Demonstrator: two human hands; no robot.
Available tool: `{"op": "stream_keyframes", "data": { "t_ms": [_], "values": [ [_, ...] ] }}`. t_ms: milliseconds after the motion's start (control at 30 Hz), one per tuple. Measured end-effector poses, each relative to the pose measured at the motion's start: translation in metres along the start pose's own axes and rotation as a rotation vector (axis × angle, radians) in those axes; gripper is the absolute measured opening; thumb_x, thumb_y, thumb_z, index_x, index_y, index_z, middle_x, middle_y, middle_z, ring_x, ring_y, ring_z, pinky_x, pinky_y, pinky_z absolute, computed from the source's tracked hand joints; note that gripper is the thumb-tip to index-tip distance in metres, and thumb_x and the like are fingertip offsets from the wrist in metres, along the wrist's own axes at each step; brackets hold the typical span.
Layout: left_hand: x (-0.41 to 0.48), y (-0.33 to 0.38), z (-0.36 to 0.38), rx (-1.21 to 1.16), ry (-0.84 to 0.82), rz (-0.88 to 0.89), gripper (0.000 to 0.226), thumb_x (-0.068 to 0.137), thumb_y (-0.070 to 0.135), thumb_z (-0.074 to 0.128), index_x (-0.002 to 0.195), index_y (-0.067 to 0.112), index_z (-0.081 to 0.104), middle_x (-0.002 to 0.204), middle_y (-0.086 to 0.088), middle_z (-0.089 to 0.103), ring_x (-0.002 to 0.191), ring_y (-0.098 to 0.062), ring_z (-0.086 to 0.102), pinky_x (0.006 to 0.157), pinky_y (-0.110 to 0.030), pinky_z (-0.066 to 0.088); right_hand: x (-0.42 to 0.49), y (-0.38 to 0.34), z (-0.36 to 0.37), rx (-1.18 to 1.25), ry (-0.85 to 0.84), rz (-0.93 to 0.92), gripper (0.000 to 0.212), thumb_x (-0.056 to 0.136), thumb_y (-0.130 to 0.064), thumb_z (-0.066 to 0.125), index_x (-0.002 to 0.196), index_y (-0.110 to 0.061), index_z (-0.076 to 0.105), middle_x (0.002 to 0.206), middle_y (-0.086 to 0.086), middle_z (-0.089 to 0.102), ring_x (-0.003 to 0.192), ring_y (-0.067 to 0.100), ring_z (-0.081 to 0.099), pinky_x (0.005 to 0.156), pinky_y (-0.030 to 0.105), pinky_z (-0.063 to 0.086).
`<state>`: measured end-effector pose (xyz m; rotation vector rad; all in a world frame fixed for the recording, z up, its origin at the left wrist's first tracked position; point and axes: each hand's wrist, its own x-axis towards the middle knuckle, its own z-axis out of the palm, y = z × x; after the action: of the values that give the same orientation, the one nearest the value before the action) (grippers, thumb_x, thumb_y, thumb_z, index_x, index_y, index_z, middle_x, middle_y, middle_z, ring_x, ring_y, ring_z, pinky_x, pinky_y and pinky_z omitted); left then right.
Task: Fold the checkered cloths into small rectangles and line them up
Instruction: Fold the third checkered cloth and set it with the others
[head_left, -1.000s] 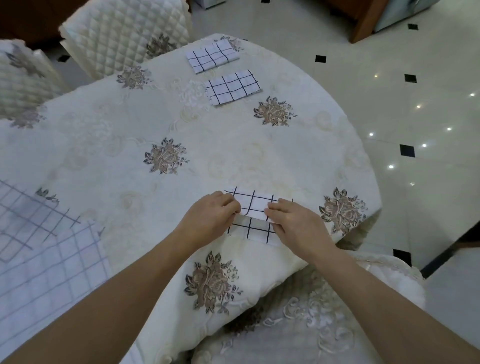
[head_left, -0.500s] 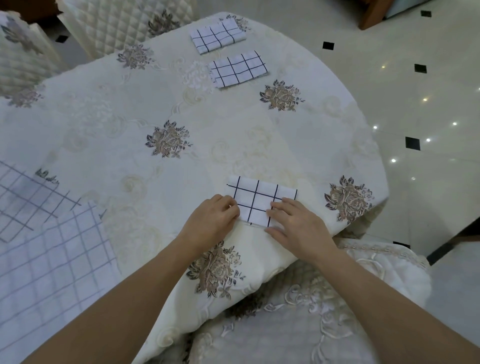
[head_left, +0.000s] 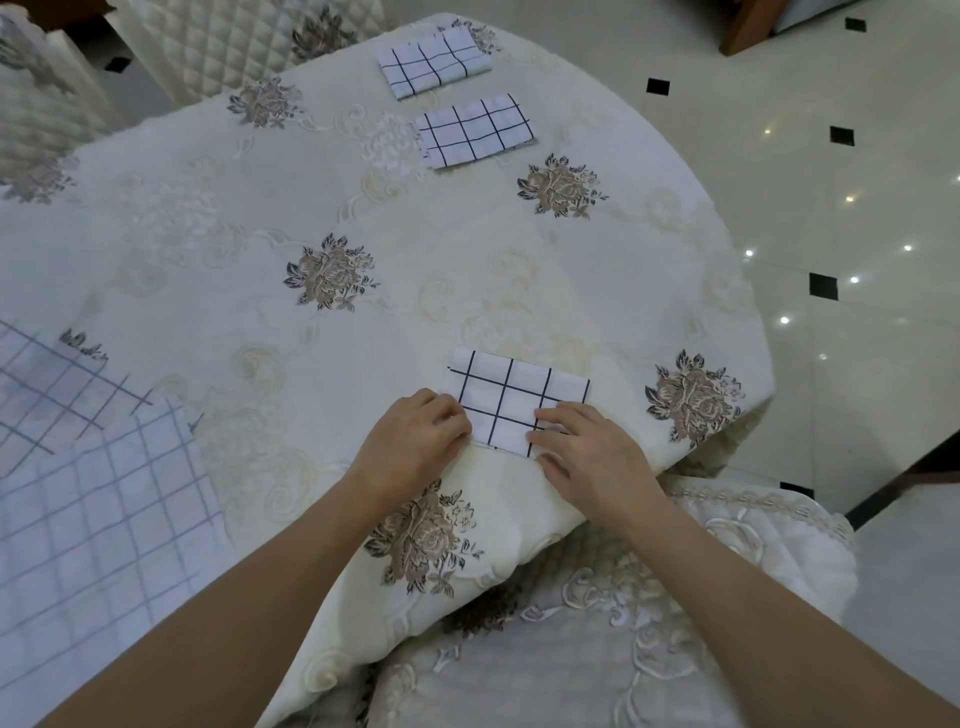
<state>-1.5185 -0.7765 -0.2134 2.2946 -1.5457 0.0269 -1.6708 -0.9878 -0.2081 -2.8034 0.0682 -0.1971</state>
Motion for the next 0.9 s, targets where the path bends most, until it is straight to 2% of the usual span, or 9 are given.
{"op": "stream_keyframes", "data": {
  "t_ms": [100,233,333,400,467,600,767,833,900],
  "values": [
    [0.001,-0.004,0.001,-0.008,-0.015,0.011,0.007,0.091,0.020,0.065,0.087,0.015,0.067,0.092,0.002,0.064,0.079,-0.022,0.056,0.068,-0.040,0.048,0.000,0.001,0.002,0.007,-0.003,0.003,0.027,0.073,-0.014,0.080,0.099,-0.020,0.076,0.117,0.001,0.070,0.110,0.026,0.063,0.079,0.038,0.058],
    [0.011,0.003,-0.008,0.074,0.032,0.032,0.015,0.090,0.031,0.058,0.086,0.019,0.067,0.093,0.005,0.065,0.086,-0.020,0.059,0.085,-0.039,0.045,0.001,0.002,0.002,0.026,-0.024,0.026,0.028,0.074,-0.017,0.077,0.102,-0.022,0.075,0.119,-0.002,0.069,0.112,0.023,0.062,0.088,0.040,0.055],
    [0.036,0.017,-0.006,0.111,0.066,0.045,0.024,0.092,0.023,0.054,0.110,0.013,0.066,0.123,-0.004,0.064,0.113,-0.025,0.059,0.101,-0.042,0.042,0.002,0.002,0.001,0.051,-0.027,0.029,0.028,0.074,-0.017,0.077,0.101,-0.021,0.075,0.117,-0.002,0.069,0.111,0.022,0.061,0.089,0.039,0.054],
    [0.053,0.023,0.005,0.159,-0.072,0.027,0.045,0.099,0.029,0.044,0.140,0.011,0.051,0.153,-0.008,0.043,0.141,-0.024,0.040,0.116,-0.045,0.031,0.003,0.002,0.001,0.066,-0.021,0.031,0.028,0.074,-0.017,0.076,0.102,-0.020,0.075,0.116,-0.003,0.068,0.110,0.021,0.061,0.090,0.037,0.054],
    [0.061,0.024,0.016,0.209,-0.214,0.025,0.058,0.104,0.037,0.032,0.155,0.011,0.026,0.165,-0.006,0.017,0.153,-0.021,0.015,0.122,-0.046,0.018,0.002,0.002,0.000,0.056,-0.011,0.020,0.025,0.078,-0.021,0.072,0.103,-0.020,0.075,0.115,-0.003,0.068,0.109,0.020,0.061,0.092,0.037,0.053],
    [0.057,0.016,0.032,0.246,-0.349,-0.063,0.067,0.105,0.050,0.015,0.159,0.012,0.005,0.167,-0.003,-0.002,0.154,-0.018,-0.003,0.123,-0.046,0.012,0.003,-0.001,-0.001,0.004,0.003,0.022,0.028,0.095,-0.039,0.056,0.104,-0.020,0.074,0.113,-0.003,0.068,0.109,0.019,0.059,0.098,0.036,0.047],
    [0.052,0.016,0.035,0.214,-0.333,-0.100,0.070,0.102,0.052,0.005,0.159,0.011,0.003,0.167,-0.004,-0.003,0.154,-0.019,-0.004,0.124,-0.046,0.012,0.014,-0.024,-0.001,-0.043,0.100,0.152,0.038,0.104,-0.039,0.041,0.099,-0.016,0.070,0.099,0.001,0.068,0.099,0.022,0.061,0.104,0.040,0.043],
    [0.052,0.016,0.034,0.201,-0.323,-0.099,0.069,0.101,0.048,0.007,0.159,0.010,0.001,0.167,-0.006,-0.006,0.154,-0.021,-0.006,0.124,-0.047,0.012,0.028,-0.043,0.003,0.050,0.148,0.217,0.041,0.104,-0.040,0.041,0.116,-0.009,0.067,0.117,0.008,0.066,0.115,0.025,0.058,0.109,0.042,0.041],
    [0.051,0.018,0.032,0.240,-0.352,-0.080,0.070,0.101,0.044,0.012,0.157,0.009,-0.010,0.165,-0.008,-0.017,0.152,-0.024,-0.014,0.125,-0.048,0.004,0.048,-0.061,0.014,0.151,0.109,0.271,0.057,0.104,-0.044,0.034,0.143,-0.005,0.049,0.150,0.011,0.046,0.145,0.023,0.034,0.120,0.041,0.029]
  ]
}}
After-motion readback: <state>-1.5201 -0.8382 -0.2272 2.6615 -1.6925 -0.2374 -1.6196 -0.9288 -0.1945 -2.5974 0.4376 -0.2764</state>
